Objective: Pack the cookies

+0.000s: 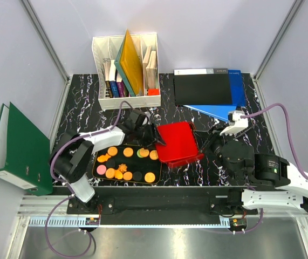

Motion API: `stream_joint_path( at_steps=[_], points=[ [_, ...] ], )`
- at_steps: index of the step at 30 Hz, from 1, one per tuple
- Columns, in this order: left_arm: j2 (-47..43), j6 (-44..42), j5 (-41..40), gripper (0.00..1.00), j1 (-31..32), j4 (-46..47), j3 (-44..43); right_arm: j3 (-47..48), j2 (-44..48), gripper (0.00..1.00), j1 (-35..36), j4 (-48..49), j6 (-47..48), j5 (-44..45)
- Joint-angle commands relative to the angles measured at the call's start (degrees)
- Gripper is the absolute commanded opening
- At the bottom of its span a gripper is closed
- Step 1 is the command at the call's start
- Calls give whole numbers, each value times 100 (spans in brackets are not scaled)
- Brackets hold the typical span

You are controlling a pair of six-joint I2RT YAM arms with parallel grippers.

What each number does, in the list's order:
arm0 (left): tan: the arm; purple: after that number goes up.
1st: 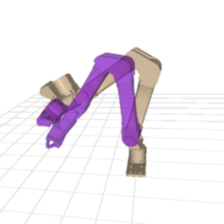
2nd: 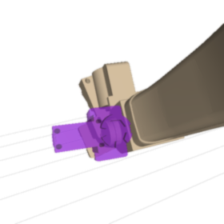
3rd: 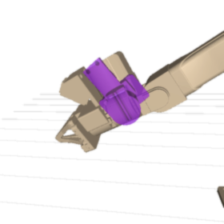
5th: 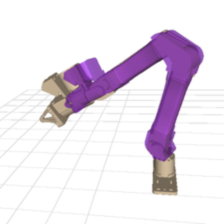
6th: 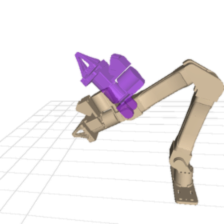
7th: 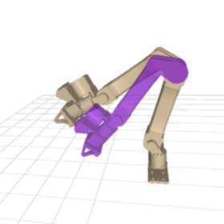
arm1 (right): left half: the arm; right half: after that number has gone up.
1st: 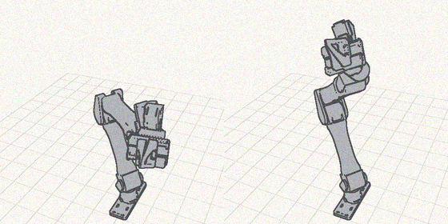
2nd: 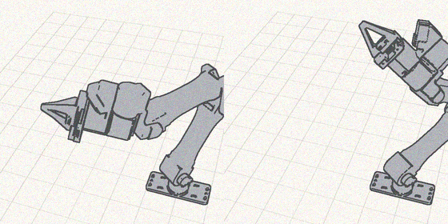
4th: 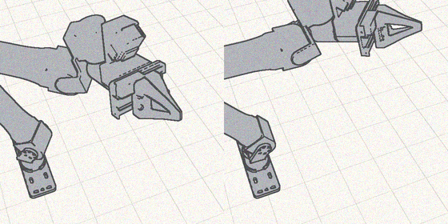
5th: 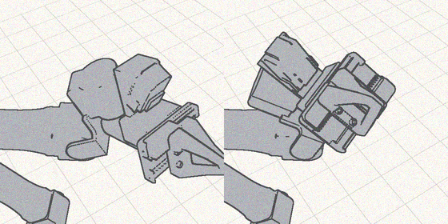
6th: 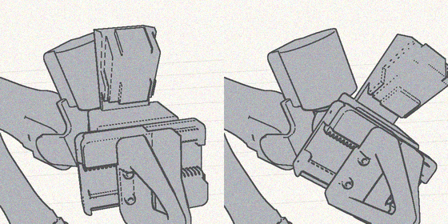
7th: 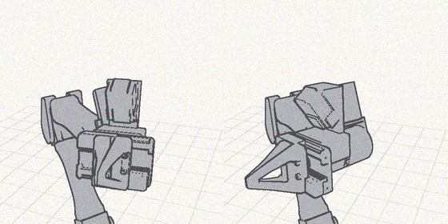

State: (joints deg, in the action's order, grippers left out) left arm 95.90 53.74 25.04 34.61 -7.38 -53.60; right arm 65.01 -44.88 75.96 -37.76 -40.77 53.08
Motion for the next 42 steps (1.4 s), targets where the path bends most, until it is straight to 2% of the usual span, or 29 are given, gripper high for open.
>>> stream_joint_path(
  at_steps=[1, 3, 4, 5, 16, 18, 20, 21, 22, 24, 25, 28, 29, 32, 35, 42],
  points=[
    [333, -425, -324, 55, 239, -967, -106, 143, 76, 23, -11, 14, 26, 256],
    [403, -434, -359, 61, 274, -1090, -203, 108, 85, 24, -12, 31, 8, 247],
    [412, -425, -368, 72, 274, -1117, -220, 99, 94, 25, -11, 14, 8, 229],
    [412, -425, -411, 73, 266, -1143, -221, 91, 94, 25, -20, -12, -1, 229],
    [193, -381, -693, 75, 274, -1328, -265, 160, 68, 27, -29, -309, 26, 378],
    [131, -408, -763, 75, 274, -1363, -317, 353, -273, 22, -143, -696, -79, 457],
    [61, -416, -799, 75, 266, -1424, -378, 740, -643, 15, -922, -1443, -63, 100],
    [61, -443, -799, 75, 266, -1433, -448, 828, -1001, 11, -1334, -1584, 51, -686],
    [35, -452, -799, 75, 266, -1477, -493, 881, -1144, 8, -2322, -1655, 304, -1181],
    [26, -469, -799, 75, 266, -1521, -589, 829, -1495, 3, -3066, -1604, 517, -2252],
    [-1, -487, -825, 75, 266, -1539, -607, 803, -1619, 3, -3462, -1525, 709, -2389],
    [-27, -531, -816, 75, 266, -1565, -677, 785, -2093, 3, -3991, -1358, 965, -2854],
    [-1, -539, -808, 75, 274, -1565, -712, 785, -2208, 3, -4454, -1331, 992, -3047],
    [25, -557, -746, 75, 266, -1574, -783, 671, -2639, 4, -5220, -1032, 1019, -3952],
    [17, -601, -763, 74, 283, -1565, -844, 600, -3061, 0, -5408, -909, 1071, -4157],
    [192, -785, -737, 74, 300, -1697, -1126, 293, -3921, 0, -5601, -584, 1168, -4322]
  ],
)
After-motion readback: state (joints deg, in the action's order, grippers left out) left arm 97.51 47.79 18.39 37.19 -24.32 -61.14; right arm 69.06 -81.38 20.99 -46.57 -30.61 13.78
